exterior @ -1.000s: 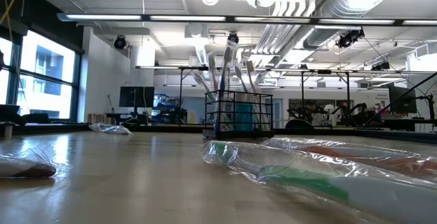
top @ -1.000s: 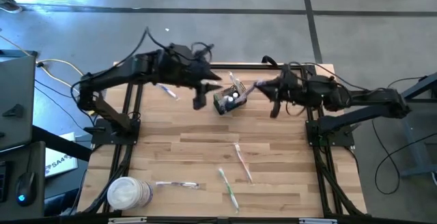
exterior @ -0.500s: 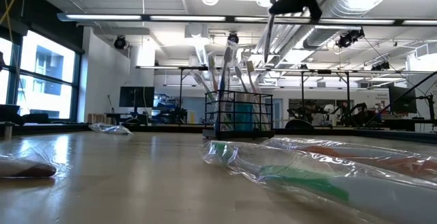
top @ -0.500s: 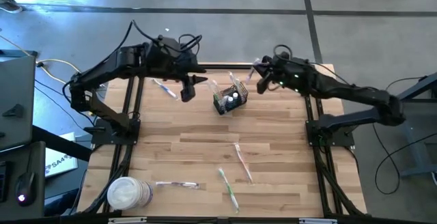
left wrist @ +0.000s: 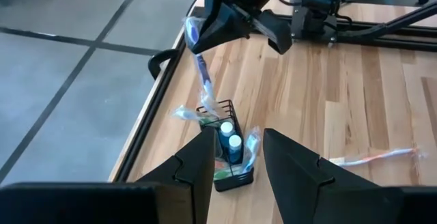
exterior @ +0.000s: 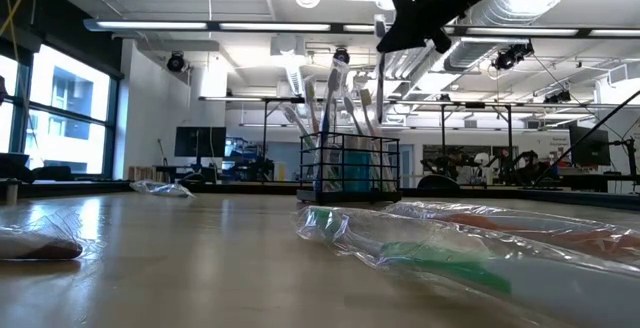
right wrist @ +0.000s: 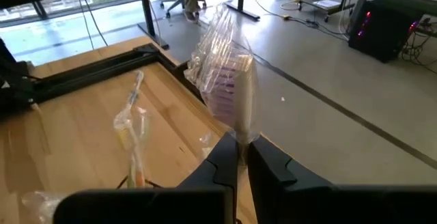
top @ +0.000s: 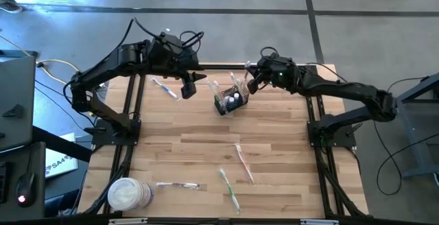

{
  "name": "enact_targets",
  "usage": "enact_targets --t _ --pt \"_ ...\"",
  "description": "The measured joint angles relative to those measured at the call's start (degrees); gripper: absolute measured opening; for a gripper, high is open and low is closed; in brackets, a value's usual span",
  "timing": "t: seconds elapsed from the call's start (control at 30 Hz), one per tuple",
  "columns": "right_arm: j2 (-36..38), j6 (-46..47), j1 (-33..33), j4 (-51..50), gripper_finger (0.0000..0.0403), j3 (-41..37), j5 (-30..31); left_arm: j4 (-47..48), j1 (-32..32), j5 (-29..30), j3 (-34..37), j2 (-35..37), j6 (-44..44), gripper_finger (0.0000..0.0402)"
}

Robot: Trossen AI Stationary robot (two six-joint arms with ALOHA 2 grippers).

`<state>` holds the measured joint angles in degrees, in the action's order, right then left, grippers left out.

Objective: Pick & Place toothbrushing station
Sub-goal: Put the top purple toothbrush into the mesh organizer

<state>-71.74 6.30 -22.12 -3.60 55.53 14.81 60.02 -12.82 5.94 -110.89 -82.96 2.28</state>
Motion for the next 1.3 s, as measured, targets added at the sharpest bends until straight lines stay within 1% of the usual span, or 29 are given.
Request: enact_targets --t 0.53,0.83,0.93,1.1,1.3 --pt "-6.6 0.0 -0.5 3.0 0.0009 0.0 0.0 0.2 0.1 0.0 0.0 0.0 -1.0 0.0123" --pt "-10.6 2.8 -0.9 4.2 0.0009 0.0 -0.2 0.4 0.1 -3.8 0.0 0.0 -2.3 0.0123" --pt "-11.8 2.9 -0.9 4.9 0.0009 0.0 -0.2 1.1 0.1 -4.0 0.0 0.0 -2.6 0.0123" --pt "-13.2 4.3 -0.8 4.9 0.0009 0.0 -0.2 1.9 0.1 -4.0 0.0 0.0 -2.8 0.0123" --pt "-13.2 6.0 -0.8 3.5 0.0009 0.0 0.0 1.9 0.1 -4.0 0.0 0.0 -2.8 0.0123"
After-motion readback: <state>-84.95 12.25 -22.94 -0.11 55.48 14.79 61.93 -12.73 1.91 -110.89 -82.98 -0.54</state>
